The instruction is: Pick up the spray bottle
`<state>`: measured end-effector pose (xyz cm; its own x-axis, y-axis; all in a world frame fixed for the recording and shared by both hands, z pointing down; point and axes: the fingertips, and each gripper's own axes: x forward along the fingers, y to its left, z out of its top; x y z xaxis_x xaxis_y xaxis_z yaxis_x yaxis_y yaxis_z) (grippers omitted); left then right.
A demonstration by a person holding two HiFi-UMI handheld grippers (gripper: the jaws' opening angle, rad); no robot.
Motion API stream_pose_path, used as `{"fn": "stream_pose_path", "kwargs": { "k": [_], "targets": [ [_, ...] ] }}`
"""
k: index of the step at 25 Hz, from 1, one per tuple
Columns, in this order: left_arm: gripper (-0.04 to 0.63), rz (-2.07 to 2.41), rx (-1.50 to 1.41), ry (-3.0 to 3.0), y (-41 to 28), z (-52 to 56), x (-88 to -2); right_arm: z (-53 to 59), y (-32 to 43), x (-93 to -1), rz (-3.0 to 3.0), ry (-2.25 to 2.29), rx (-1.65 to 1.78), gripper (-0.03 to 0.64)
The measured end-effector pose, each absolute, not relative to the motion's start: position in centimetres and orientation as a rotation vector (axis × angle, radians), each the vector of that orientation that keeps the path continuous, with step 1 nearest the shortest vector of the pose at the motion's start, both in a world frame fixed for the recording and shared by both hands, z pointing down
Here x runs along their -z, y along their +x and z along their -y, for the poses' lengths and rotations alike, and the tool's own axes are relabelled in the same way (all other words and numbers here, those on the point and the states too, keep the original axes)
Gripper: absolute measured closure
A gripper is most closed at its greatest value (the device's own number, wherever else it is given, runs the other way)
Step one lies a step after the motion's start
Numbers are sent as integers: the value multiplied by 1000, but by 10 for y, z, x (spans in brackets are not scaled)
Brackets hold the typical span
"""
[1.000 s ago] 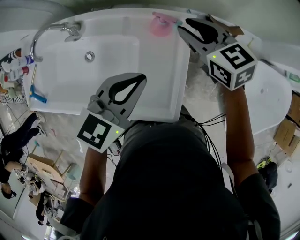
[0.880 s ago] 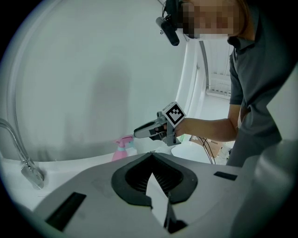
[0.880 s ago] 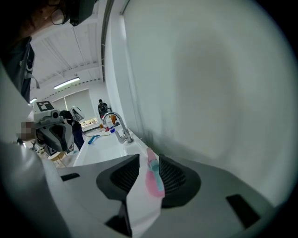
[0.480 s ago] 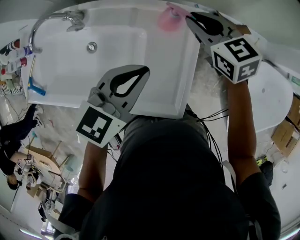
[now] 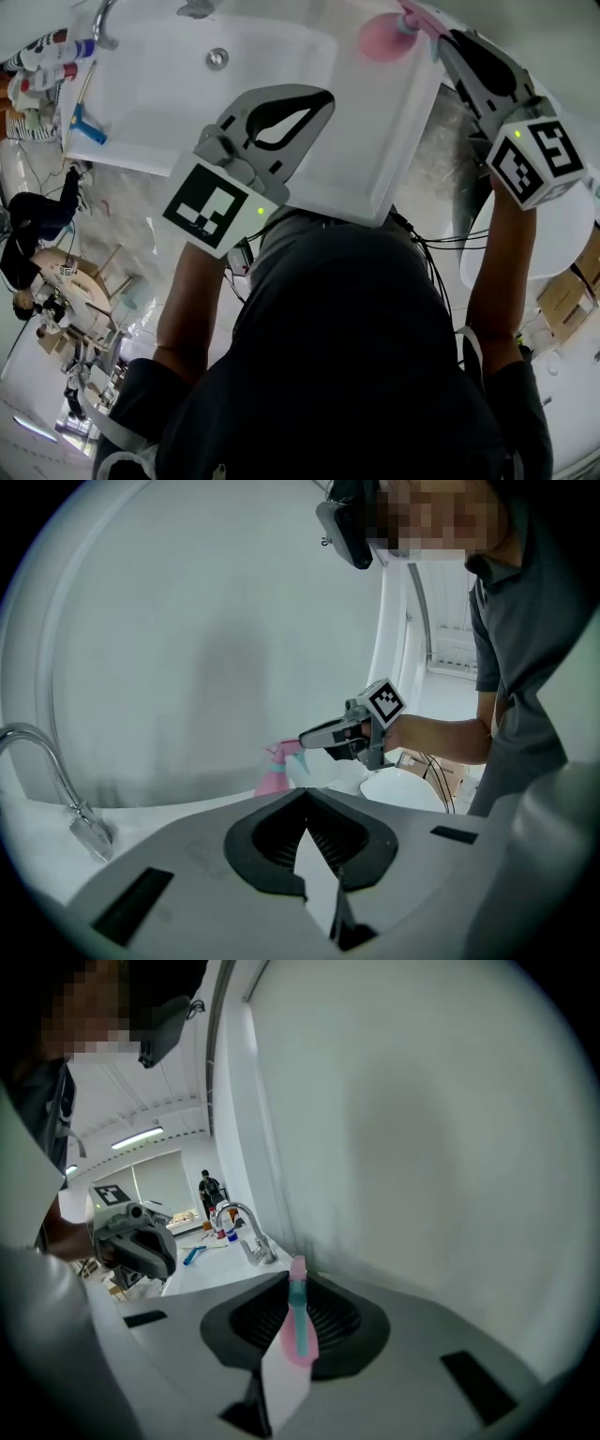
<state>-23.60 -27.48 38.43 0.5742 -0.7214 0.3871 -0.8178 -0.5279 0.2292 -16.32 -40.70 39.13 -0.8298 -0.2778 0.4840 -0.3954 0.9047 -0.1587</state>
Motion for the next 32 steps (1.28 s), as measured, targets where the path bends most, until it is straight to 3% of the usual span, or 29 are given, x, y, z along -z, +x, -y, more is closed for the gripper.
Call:
{"fn": "stream_pose_path", "kwargs": {
  "k": [19, 32],
  "targets": [
    [591, 1347, -368, 2420, -242, 249, -379, 366, -165, -302, 2773, 454, -271, 555],
    [591, 1313, -400, 2477, -175, 236, -354, 333, -86, -295, 2775, 479, -297, 555]
  ]
}}
